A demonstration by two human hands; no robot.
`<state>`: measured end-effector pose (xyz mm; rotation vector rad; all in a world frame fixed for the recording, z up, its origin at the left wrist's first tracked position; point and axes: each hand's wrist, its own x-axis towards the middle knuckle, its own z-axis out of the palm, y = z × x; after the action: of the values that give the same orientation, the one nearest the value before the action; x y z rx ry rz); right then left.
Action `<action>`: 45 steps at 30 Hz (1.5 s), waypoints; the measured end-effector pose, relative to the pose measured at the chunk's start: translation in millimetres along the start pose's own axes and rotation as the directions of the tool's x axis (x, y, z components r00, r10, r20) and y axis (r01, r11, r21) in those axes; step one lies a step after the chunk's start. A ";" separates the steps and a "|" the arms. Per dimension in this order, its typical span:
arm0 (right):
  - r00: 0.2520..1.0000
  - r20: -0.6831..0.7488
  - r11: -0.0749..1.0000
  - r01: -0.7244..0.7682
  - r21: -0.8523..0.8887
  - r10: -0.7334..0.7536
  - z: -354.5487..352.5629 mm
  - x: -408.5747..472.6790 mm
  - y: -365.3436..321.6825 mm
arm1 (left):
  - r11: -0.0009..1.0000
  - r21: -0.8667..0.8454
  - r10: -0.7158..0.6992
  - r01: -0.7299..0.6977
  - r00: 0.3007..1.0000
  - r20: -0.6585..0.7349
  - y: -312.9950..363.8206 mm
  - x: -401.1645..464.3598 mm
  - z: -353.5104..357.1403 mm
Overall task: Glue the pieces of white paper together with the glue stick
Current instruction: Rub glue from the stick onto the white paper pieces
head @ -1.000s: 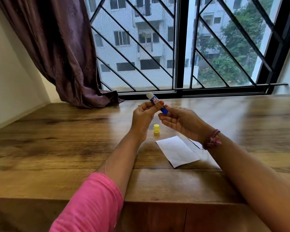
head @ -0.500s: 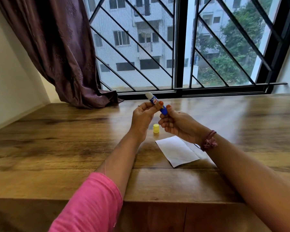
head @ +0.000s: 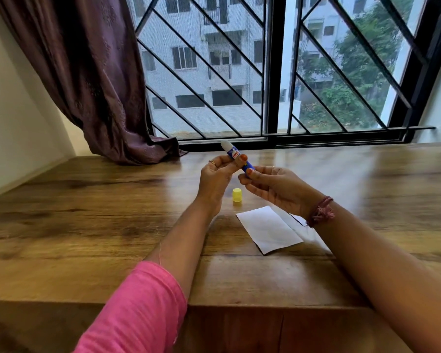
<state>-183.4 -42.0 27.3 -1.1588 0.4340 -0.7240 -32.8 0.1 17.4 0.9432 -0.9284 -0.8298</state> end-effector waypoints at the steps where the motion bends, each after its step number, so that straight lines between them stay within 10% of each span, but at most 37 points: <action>1: 1.000 0.000 1.000 -0.003 -0.016 0.003 0.5 -0.4 0.0 | 1.000 -0.002 -0.002 0.002 1.000 -0.002 -0.1 0.2 0.2; 22: 0.997 0.048 0.977 -0.063 0.205 0.055 1.8 0.4 -0.9 | 0.999 0.018 0.033 -0.034 0.996 0.080 -2.1 -5.1 4.2; 36: 0.976 -0.207 0.908 0.142 0.394 -0.062 -5.6 2.4 -0.3 | 0.871 0.457 0.138 -0.183 0.982 0.131 8.3 -9.7 0.1; 45: 0.965 -0.264 0.937 0.104 0.335 -0.012 -5.8 -22.7 -0.8 | 0.632 0.762 -0.077 -0.145 0.966 0.247 8.7 -23.2 -63.7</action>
<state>-203.3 -30.0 24.7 -0.7493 0.4684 -0.9674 18.3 42.3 0.6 1.5852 -1.6004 -0.4962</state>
